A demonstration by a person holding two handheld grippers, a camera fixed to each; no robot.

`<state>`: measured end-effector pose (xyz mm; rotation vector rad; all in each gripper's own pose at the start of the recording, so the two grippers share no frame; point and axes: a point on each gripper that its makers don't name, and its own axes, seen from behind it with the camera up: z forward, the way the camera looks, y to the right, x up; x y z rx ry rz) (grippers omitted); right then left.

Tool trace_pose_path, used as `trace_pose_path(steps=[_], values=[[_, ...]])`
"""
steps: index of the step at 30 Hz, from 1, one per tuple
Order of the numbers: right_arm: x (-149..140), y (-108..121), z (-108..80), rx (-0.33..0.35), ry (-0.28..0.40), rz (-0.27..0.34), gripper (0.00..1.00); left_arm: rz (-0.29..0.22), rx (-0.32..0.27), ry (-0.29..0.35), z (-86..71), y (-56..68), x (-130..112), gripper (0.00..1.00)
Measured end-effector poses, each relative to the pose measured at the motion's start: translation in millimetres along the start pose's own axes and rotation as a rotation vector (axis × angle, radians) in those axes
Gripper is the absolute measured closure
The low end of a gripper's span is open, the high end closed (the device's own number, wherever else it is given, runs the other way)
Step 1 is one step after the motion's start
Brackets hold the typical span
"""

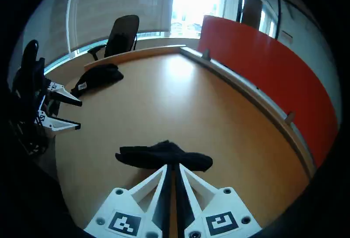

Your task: Fold towel

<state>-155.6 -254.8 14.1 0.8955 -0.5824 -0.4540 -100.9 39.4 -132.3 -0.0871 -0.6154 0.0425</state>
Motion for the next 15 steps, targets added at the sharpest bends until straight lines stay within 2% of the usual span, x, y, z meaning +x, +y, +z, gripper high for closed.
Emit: trace_pose_path(steps=[6, 15], values=[[26, 18, -12.6, -0.025, 0.04, -0.004, 0.96, 0.009, -0.004, 0.014, -0.3, -0.8, 9, 0.03], [29, 47, -38.0, -0.08, 0.037, -0.004, 0.95, 0.021, -0.021, 0.024, -0.6, 4.6, 16, 0.03]])
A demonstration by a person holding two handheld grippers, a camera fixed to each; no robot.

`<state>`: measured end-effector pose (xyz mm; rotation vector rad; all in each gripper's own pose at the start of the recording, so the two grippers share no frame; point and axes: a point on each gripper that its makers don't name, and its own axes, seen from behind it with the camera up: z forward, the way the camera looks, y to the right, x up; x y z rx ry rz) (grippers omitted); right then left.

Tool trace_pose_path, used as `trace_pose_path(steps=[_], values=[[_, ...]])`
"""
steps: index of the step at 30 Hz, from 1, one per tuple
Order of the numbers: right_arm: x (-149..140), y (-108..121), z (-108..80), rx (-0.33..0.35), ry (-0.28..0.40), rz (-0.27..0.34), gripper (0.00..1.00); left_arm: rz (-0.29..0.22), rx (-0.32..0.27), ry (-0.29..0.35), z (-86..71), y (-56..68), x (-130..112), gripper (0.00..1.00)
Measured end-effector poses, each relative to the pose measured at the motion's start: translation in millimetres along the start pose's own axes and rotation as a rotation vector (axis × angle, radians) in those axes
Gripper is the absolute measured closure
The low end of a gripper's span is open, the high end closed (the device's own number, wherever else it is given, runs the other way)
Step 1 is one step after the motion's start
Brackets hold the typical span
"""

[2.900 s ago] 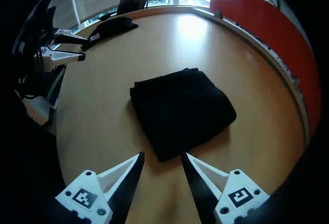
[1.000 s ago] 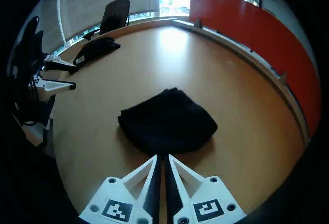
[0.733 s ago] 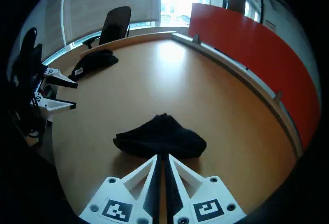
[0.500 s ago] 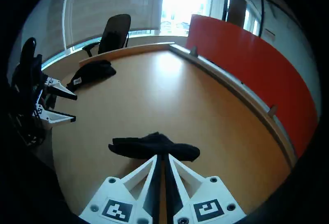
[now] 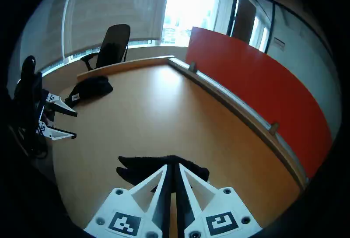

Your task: Fold towel

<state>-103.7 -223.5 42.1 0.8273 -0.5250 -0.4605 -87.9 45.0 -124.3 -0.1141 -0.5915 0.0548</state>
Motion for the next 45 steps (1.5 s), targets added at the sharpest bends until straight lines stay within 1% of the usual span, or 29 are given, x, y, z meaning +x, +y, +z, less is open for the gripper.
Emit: trace_pose_path(steps=[9, 15, 21, 36, 45], values=[[-14, 36, -22.6, -0.069, -0.019, 0.022, 0.95, 0.01, -0.02, 0.002, 3.0, 8.4, 4, 0.03], [-23, 60, -34.2, -0.111, -0.026, 0.05, 0.95, 0.02, -0.029, 0.004, 5.5, 13.6, 7, 0.03], [-38, 85, -46.7, -0.149, -0.046, 0.073, 0.96, 0.024, -0.034, 0.003, 7.1, 16.9, 9, 0.03], [-78, 145, -84.8, -0.243, -0.09, 0.148, 0.96, 0.018, -0.031, -0.003, 10.7, 18.1, 13, 0.03], [-101, 177, -108.5, -0.3, -0.12, 0.184, 0.95, 0.027, -0.028, -0.006, 11.3, 18.8, 15, 0.03]])
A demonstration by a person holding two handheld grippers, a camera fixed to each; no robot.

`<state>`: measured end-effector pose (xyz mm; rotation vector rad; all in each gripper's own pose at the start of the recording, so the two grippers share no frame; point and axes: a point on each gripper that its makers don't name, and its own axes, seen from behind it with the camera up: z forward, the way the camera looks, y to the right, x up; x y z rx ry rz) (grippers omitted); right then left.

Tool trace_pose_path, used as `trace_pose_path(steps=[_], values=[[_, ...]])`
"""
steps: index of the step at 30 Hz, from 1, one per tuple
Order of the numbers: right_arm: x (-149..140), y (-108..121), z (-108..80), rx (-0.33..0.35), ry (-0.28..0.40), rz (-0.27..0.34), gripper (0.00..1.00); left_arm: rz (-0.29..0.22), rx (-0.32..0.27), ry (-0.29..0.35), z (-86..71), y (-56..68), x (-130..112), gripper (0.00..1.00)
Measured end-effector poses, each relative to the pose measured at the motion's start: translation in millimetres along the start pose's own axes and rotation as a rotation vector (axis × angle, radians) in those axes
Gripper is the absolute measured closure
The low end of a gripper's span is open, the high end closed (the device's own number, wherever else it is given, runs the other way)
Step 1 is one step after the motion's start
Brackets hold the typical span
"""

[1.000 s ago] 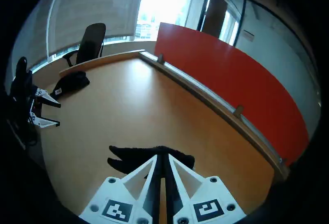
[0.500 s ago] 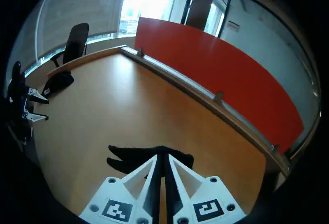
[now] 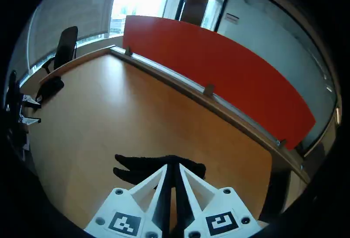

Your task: Fold towel

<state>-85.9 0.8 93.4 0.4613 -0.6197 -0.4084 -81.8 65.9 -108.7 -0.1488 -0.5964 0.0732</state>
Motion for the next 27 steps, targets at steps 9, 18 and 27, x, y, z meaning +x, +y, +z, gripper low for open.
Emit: trace_pose_path(steps=[9, 18, 27], values=[[-20, 39, -8.8, -0.052, -0.03, 0.036, 0.95, 0.0, 0.0, -0.008, 0.0, 2.2, 0, 0.03], [-37, 69, -16.7, -0.094, -0.062, 0.048, 0.96, 0.008, -0.003, -0.011, 0.6, 7.0, 3, 0.03], [-53, 91, -26.1, -0.129, -0.079, 0.076, 0.95, 0.019, -0.011, -0.014, 2.7, 14.6, 4, 0.03]])
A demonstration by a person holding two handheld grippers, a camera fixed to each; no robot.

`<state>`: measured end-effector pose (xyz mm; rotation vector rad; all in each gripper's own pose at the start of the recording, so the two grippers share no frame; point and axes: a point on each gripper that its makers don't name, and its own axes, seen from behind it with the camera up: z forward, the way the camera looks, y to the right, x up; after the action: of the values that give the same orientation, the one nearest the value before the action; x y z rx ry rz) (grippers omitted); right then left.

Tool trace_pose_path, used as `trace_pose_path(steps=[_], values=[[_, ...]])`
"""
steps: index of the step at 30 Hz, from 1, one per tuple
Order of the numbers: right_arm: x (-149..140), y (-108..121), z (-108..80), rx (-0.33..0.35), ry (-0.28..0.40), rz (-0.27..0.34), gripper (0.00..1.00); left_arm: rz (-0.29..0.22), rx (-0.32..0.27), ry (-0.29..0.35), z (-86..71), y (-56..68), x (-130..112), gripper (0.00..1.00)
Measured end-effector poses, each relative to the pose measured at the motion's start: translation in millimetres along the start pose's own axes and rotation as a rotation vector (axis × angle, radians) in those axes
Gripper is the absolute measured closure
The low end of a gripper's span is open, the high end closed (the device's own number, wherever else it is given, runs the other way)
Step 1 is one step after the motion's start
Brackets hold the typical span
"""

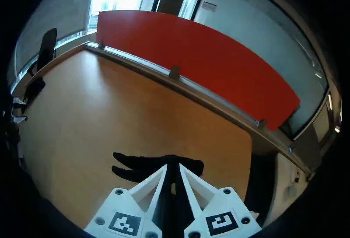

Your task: Fold towel

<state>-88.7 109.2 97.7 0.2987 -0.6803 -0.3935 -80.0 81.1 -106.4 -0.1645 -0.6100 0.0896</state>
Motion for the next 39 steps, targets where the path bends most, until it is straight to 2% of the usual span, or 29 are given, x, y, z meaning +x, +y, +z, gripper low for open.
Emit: trace_pose_path(steps=[9, 21, 39], values=[[-19, 13, -7.8, -0.015, -0.021, 0.021, 0.96, 0.009, -0.011, -0.004, 2.2, 7.5, 2, 0.04], [-42, 18, -19.6, -0.027, -0.04, 0.042, 0.96, 0.022, -0.024, -0.003, 3.8, 14.9, 6, 0.03], [-111, 28, -42.9, -0.066, -0.121, 0.101, 0.95, 0.036, -0.031, -0.007, -1.2, 16.3, 3, 0.03]])
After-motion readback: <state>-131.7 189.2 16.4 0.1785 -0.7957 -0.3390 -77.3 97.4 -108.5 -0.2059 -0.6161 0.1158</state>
